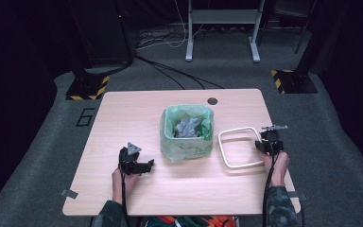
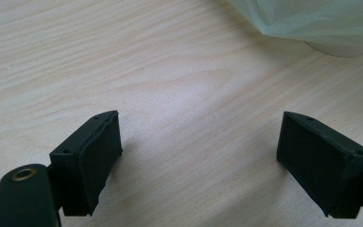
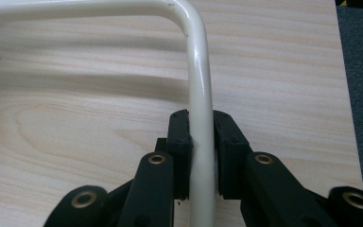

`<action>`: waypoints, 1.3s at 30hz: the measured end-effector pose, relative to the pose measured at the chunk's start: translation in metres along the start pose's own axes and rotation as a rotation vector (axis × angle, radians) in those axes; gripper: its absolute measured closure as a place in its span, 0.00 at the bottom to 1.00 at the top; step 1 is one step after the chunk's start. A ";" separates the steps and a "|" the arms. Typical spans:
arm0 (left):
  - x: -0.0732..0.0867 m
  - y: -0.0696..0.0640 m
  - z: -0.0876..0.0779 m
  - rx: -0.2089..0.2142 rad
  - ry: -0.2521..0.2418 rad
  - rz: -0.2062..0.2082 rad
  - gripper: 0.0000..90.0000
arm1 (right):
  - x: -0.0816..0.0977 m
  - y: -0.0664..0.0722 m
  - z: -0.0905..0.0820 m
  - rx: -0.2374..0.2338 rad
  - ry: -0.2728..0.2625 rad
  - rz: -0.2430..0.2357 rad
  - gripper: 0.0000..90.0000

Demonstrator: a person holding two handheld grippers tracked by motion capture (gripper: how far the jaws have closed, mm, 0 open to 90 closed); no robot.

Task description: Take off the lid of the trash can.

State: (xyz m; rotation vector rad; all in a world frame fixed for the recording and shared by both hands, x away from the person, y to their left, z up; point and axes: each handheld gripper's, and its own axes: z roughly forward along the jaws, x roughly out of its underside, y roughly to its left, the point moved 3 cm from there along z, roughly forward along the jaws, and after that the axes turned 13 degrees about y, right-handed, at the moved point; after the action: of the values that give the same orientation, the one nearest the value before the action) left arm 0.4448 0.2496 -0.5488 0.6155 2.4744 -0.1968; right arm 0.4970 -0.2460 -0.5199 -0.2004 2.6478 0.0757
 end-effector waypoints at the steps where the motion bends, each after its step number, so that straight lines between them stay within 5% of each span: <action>1: 0.000 0.000 0.000 0.000 0.000 0.000 0.16 | 0.000 0.001 0.000 0.001 0.004 0.001 0.87; 11: 0.000 0.000 0.000 -0.002 0.002 0.000 0.16 | 0.003 0.001 0.003 0.004 0.025 0.008 0.77; 12: 0.000 0.000 0.000 -0.002 0.003 0.002 0.16 | 0.004 0.000 0.004 0.008 0.026 0.015 0.62; 13: 0.000 0.000 0.000 -0.002 0.003 0.002 0.16 | 0.004 0.000 0.004 0.008 0.026 0.015 0.62; 14: 0.000 0.000 0.000 -0.002 0.002 0.001 0.16 | 0.004 -0.001 0.003 0.000 0.019 0.020 0.47; 17: 0.000 0.000 0.000 -0.001 0.001 0.001 0.16 | 0.005 0.000 -0.003 -0.045 -0.017 0.021 0.29; 20: 0.000 0.000 0.000 0.001 -0.002 -0.001 0.16 | 0.006 0.002 -0.009 -0.112 -0.053 0.011 0.17; 25: 0.000 0.000 0.000 -0.003 -0.001 -0.004 0.16 | 0.006 0.008 -0.013 -0.135 -0.131 -0.059 0.00; 35: -0.001 0.003 -0.002 -0.013 0.031 -0.025 0.15 | 0.002 0.021 -0.015 -0.183 -0.047 -0.117 0.00; 39: -0.007 0.010 -0.011 0.039 0.028 -0.043 0.09 | 0.000 0.030 -0.018 -0.214 -0.016 -0.175 0.00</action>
State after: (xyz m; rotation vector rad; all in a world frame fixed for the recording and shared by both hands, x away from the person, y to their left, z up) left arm 0.4491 0.2590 -0.5354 0.5854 2.5176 -0.2549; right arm 0.4837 -0.2176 -0.5034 -0.4984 2.5920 0.3018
